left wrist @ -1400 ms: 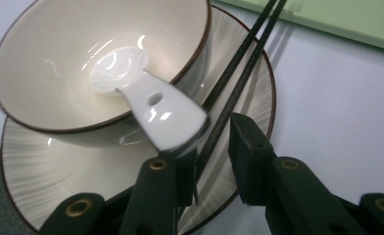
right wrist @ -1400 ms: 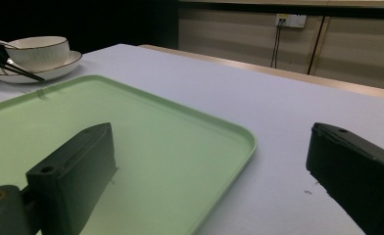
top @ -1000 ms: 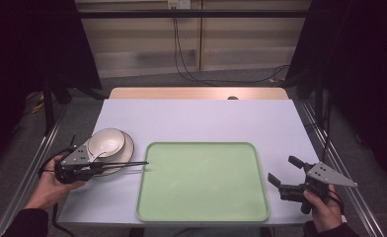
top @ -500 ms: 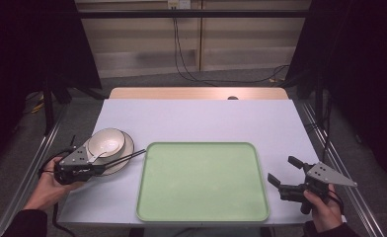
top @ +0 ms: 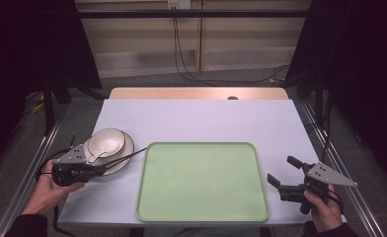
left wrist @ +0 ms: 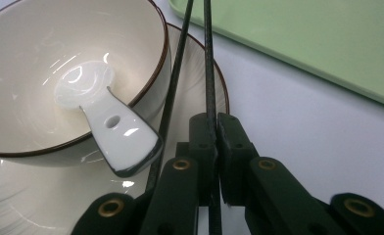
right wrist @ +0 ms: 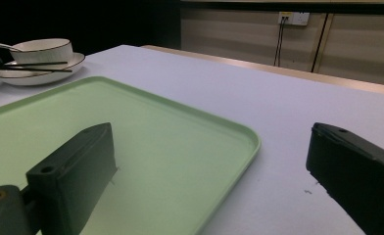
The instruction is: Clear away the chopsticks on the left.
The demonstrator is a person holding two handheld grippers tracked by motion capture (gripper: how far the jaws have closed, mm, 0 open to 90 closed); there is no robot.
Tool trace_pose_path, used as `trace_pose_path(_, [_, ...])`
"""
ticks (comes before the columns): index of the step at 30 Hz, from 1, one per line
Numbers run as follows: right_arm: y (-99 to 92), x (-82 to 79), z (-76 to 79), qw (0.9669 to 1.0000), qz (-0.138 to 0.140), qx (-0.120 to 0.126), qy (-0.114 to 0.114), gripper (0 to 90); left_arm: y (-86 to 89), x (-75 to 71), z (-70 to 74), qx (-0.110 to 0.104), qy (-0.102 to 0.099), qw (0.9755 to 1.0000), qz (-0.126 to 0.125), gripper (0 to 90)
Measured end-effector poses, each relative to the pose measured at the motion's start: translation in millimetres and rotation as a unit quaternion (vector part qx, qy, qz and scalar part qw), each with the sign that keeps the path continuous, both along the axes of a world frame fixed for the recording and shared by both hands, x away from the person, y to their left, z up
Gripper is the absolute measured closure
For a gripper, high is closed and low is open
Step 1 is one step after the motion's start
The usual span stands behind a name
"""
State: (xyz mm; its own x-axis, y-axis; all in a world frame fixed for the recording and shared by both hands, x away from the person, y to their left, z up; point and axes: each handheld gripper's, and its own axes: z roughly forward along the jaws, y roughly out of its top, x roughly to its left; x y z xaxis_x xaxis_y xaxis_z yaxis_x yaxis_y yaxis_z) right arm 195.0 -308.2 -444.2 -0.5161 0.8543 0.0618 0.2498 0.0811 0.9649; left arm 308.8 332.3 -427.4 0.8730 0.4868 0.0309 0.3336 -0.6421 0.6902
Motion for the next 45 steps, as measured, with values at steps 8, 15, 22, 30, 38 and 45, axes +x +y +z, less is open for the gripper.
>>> trace_pose_path(8, [-0.1,-0.2,0.3,1.0000,0.000,0.001,0.000,3.9,-2.1,-11.2,11.3,-0.047,0.028,0.9975,0.046,86.1])
trace_pose_path(15, [0.1,-0.4,0.5,1.0000,0.000,0.002,-0.001,3.9,-9.8,-23.1,20.7,-0.092,0.056,0.9907,0.084,86.1])
trace_pose_path(22, [-0.5,-0.1,0.8,1.0000,0.000,0.007,-0.001,3.9,-17.6,-35.7,22.9,-0.111,0.070,0.9849,0.113,86.2])
trace_pose_path(30, [-1.3,-0.5,1.4,1.0000,0.001,0.000,-0.008,3.9,-38.5,-47.5,19.3,-0.113,0.092,0.9773,0.153,86.1])
trace_pose_path(38, [-1.0,-0.9,1.8,1.0000,-0.003,0.003,-0.008,3.9,-60.5,-52.3,18.7,-0.121,0.079,0.9688,0.201,86.2])
trace_pose_path(45, [-0.6,-0.8,1.5,1.0000,-0.003,0.001,-0.008,3.9,-82.2,-54.5,11.0,-0.111,0.080,0.9572,0.255,86.2])
